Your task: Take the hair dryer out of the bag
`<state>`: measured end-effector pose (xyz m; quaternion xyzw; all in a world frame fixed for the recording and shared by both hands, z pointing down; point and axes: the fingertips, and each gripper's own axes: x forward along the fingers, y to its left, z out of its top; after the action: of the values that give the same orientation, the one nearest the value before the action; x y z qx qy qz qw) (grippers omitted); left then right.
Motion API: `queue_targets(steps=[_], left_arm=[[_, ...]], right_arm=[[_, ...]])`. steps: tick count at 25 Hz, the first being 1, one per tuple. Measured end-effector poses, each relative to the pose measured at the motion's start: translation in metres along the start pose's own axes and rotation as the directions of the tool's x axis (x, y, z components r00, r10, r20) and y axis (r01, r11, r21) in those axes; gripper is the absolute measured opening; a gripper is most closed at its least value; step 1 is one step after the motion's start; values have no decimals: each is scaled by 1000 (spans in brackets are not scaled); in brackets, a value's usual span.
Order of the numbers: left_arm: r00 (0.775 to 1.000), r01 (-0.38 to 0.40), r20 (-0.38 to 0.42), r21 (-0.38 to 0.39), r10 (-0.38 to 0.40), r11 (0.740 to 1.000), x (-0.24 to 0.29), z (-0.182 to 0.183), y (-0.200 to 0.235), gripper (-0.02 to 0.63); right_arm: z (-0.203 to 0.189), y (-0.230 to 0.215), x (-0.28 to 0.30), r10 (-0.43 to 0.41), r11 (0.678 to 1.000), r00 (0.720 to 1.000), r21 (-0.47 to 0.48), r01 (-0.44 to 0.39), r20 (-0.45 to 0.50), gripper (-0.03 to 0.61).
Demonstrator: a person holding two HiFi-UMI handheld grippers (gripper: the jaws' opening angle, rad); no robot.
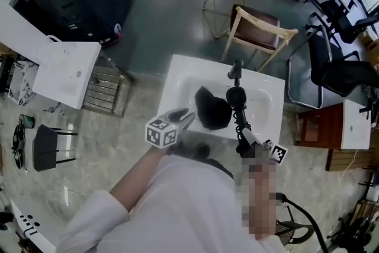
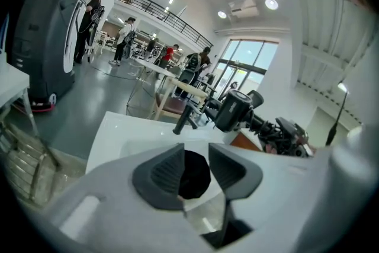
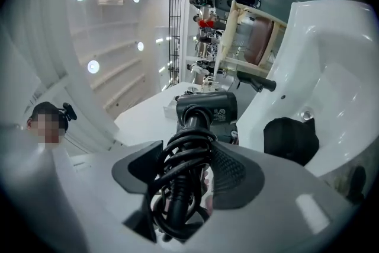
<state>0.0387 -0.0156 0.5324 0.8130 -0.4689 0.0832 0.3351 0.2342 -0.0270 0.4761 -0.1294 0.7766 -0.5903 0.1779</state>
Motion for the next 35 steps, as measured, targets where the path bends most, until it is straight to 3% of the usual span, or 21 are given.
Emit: queue_targets(steps=[10,35], left_arm=[[999,27,28,24,-27,999,-42,22,18,126],[996,86,28,22,-87,996,-44,31,28,126]], right_arm=[[2,17,-4,-15,999,994,-44,20,107,261],[-1,23,-6,-37,995,979,-82,55,200,261]])
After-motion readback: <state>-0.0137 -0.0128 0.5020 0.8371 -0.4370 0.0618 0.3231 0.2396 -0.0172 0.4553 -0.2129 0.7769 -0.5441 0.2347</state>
